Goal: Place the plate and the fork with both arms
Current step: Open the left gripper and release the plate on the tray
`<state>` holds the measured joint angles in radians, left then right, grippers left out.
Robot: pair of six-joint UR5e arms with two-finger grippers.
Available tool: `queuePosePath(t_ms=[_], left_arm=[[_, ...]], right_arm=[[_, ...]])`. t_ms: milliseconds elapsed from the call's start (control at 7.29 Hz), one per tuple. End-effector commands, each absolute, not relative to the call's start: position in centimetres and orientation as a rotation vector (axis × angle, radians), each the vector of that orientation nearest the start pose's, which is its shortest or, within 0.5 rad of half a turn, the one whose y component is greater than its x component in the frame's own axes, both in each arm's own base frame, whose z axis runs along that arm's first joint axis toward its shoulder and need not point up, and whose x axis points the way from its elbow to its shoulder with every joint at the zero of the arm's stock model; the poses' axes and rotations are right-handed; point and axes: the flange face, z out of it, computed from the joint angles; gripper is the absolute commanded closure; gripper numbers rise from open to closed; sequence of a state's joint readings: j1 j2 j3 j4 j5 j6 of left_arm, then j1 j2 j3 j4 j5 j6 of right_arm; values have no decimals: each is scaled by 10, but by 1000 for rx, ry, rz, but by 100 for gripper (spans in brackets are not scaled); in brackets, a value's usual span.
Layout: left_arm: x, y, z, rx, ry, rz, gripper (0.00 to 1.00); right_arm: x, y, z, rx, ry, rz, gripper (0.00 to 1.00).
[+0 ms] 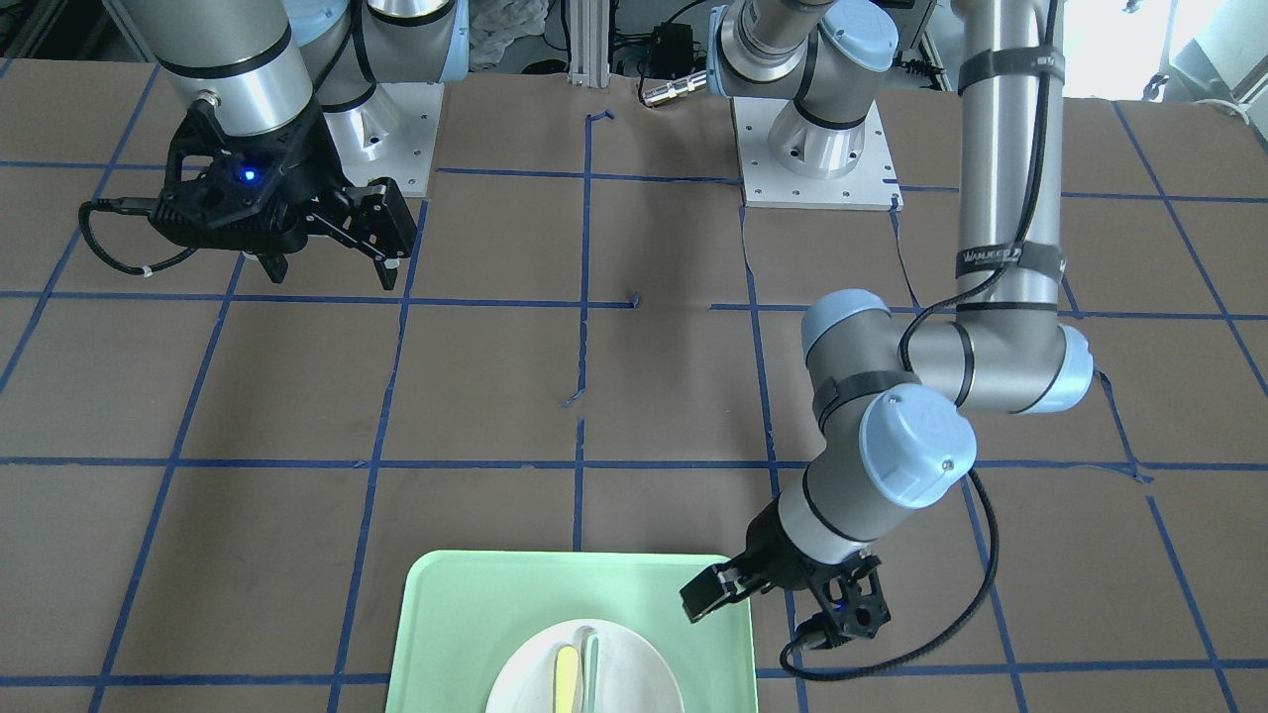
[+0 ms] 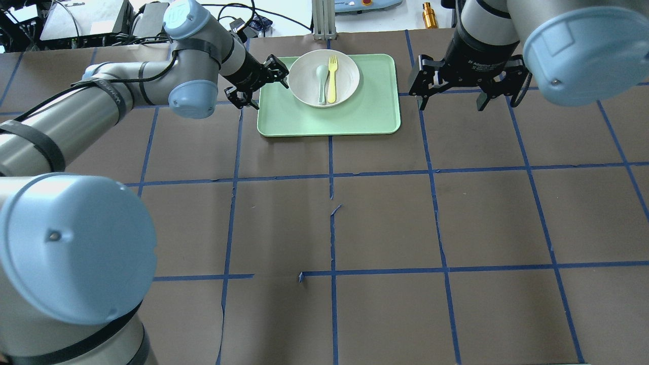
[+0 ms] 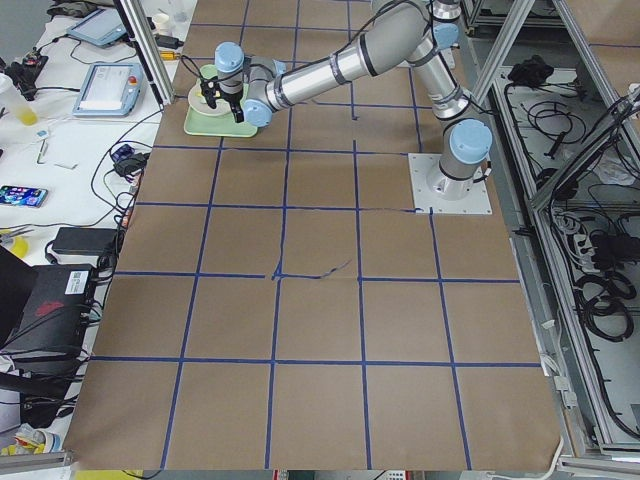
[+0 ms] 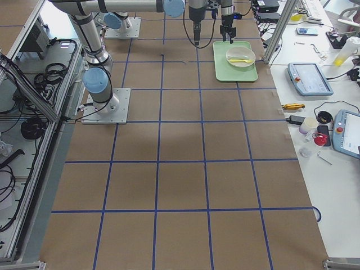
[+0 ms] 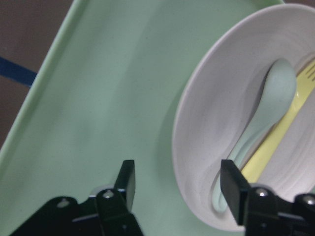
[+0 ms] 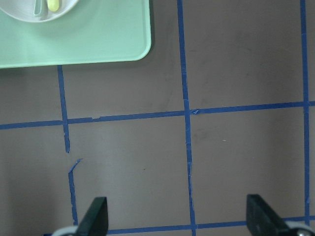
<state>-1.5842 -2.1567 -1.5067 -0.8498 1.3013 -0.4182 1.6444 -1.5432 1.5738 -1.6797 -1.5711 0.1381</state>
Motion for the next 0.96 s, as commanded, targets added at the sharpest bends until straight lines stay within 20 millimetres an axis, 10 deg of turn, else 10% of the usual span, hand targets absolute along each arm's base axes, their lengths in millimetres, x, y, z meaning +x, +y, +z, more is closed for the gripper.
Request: queuePosePath(t_ms=[0,411,823], left_arm=[[-130,-616,281,-295,3260,-284,0],[-112,-539,361,-255,3104,-172,0],[-127,-513,460,-240,3204,-93,0]], right_arm=[[171,-500,484,101,3129,-124,0],[170,-499,486,103,3128,-129,0],[170,-499,485,103,3130,-127,0]])
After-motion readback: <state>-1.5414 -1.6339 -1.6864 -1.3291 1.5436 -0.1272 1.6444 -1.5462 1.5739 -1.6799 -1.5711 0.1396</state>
